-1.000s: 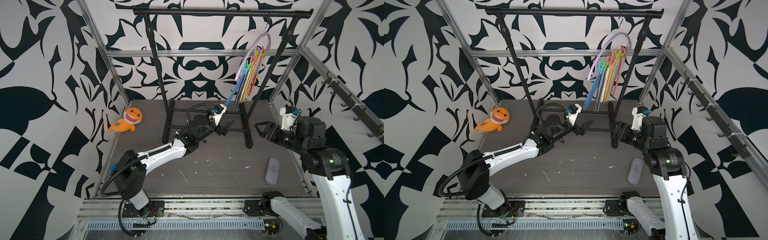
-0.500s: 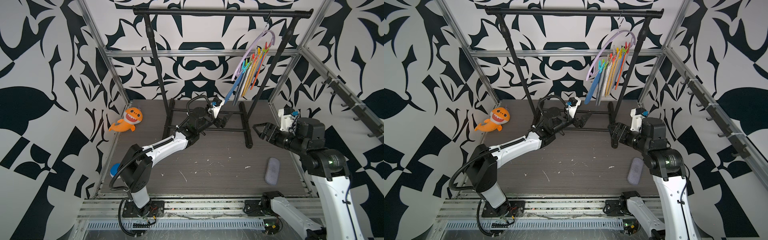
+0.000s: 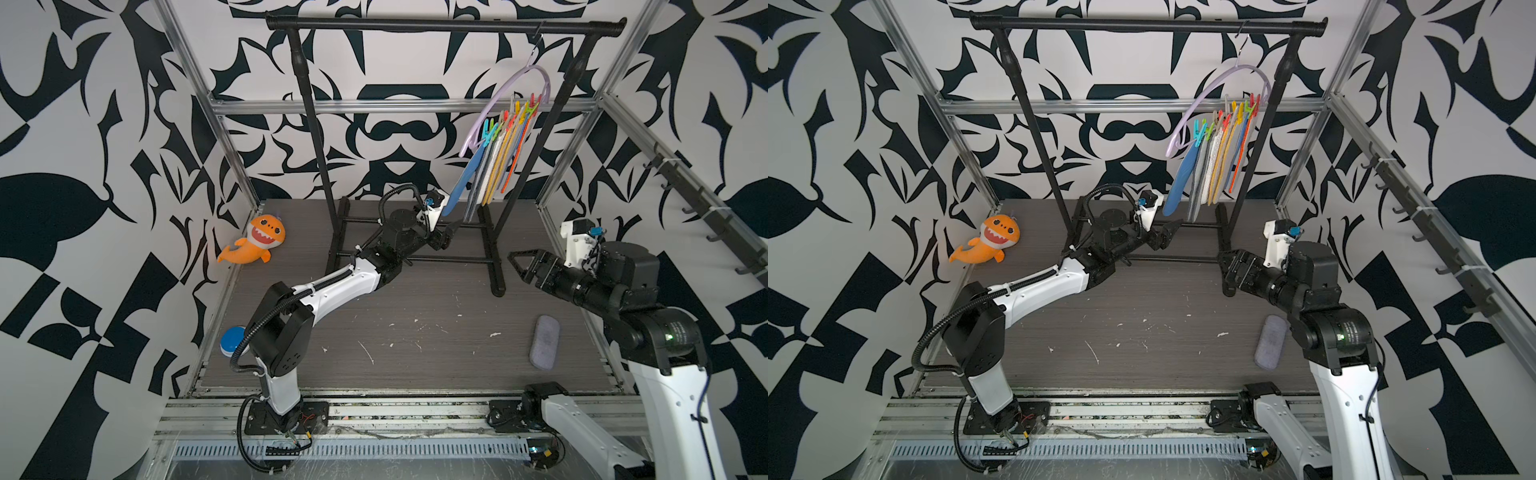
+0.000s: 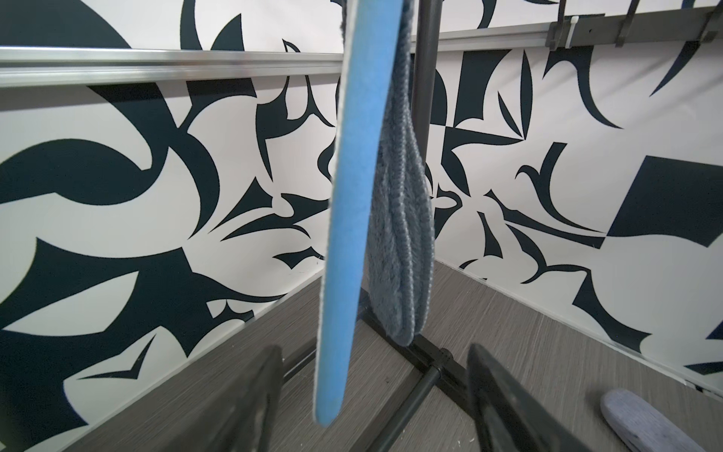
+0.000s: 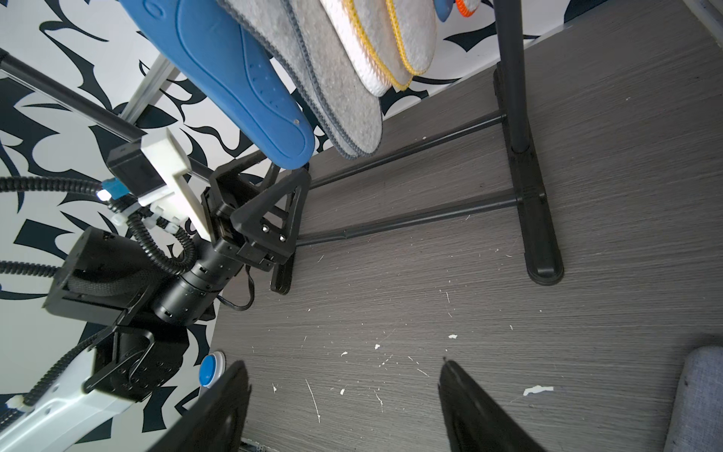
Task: Take the shoe insoles off the hanger
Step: Remove the insole from the hanger.
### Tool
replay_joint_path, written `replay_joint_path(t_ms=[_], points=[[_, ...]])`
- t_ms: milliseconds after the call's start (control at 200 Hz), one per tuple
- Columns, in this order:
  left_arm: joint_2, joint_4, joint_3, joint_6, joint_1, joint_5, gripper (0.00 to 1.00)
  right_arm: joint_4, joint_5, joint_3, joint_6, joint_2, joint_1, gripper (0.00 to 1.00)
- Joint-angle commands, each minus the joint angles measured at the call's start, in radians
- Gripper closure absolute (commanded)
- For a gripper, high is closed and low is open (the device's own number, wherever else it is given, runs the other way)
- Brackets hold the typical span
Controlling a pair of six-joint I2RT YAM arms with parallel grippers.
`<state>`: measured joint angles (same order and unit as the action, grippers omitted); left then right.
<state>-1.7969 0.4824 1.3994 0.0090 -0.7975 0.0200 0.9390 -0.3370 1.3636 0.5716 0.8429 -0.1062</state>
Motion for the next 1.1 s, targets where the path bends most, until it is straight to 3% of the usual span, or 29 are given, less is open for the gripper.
replay_joint_path(t_ms=[0,225,490,715,1095], points=[[-0.035,0.013,0.044,-0.001,0.004,0.003,0.35,-0.026,-0.017,-0.010,0.006,-0.012,0.000,0.25],[-0.069,-0.009,0.090,-0.005,0.009,-0.015,0.73,-0.029,-0.028,-0.013,0.019,-0.025,0.000,0.36],[-0.089,-0.006,0.127,-0.027,0.014,-0.031,0.91,-0.056,-0.048,-0.030,0.058,-0.043,0.000,0.44],[-0.081,0.000,0.129,-0.037,0.017,-0.067,1.00,-0.087,-0.011,-0.029,0.097,-0.050,0.000,0.46],[-0.050,-0.008,0.144,-0.054,0.033,-0.095,1.00,-0.189,0.035,-0.024,0.148,0.011,0.000,0.34]])
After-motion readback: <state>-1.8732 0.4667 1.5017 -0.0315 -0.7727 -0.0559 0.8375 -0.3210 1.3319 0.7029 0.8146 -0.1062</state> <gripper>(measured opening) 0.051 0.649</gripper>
